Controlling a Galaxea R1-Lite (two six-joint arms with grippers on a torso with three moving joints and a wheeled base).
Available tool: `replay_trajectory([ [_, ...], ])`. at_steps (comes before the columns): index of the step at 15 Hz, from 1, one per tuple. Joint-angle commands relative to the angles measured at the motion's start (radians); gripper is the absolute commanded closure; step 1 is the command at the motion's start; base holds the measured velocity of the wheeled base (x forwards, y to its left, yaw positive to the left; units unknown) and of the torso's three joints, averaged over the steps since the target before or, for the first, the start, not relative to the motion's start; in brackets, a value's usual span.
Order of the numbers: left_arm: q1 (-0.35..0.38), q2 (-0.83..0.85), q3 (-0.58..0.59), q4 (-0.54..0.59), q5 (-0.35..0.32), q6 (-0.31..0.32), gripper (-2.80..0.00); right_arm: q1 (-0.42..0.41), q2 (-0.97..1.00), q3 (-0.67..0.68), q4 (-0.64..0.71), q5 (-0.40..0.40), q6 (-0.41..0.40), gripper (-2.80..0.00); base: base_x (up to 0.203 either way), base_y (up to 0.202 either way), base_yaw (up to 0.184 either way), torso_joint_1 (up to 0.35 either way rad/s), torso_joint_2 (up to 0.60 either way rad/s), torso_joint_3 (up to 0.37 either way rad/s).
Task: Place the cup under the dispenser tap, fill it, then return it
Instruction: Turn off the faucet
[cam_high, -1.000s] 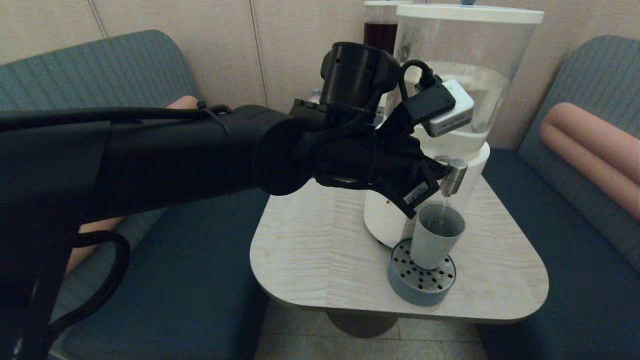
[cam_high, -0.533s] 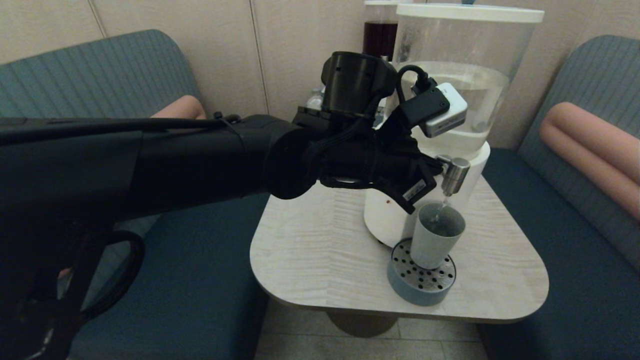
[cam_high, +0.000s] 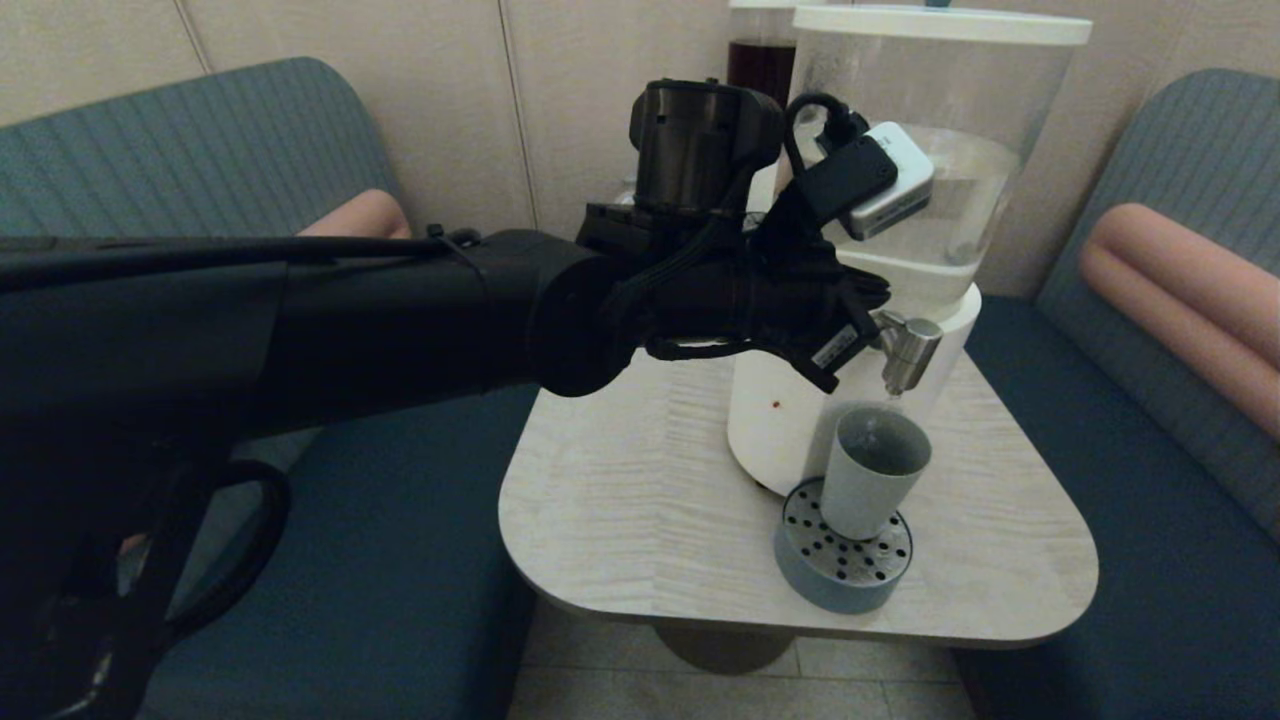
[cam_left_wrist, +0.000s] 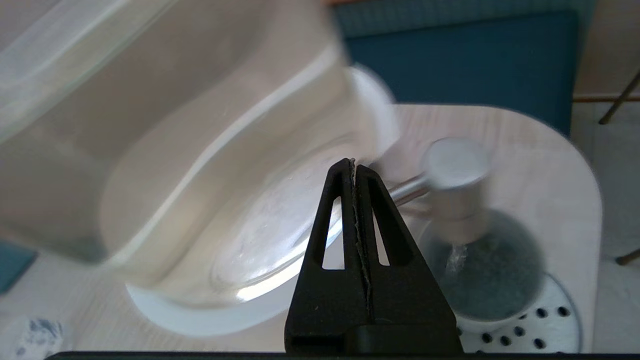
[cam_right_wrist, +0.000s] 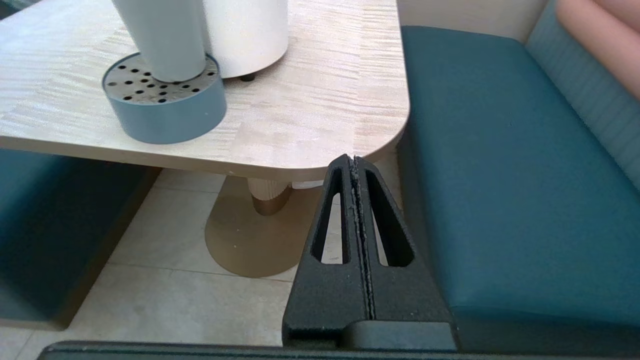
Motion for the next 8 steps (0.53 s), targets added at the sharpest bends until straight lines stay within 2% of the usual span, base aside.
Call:
replay_trajectory([
  [1,0.001,-0.001,0.004,-0.007,0.006,0.004,0.00,0.000,0.002,0.012,0.000,0.000,0.000,0.00,0.000,0.000,0.000,0.000,0.00,0.000],
  [8,0.001,-0.007,0.007,-0.041,0.015,0.005,0.00,0.000,0.002,0.014,0.000,0.000,0.000,0.00,0.000,0.000,0.000,0.000,0.00,0.000],
])
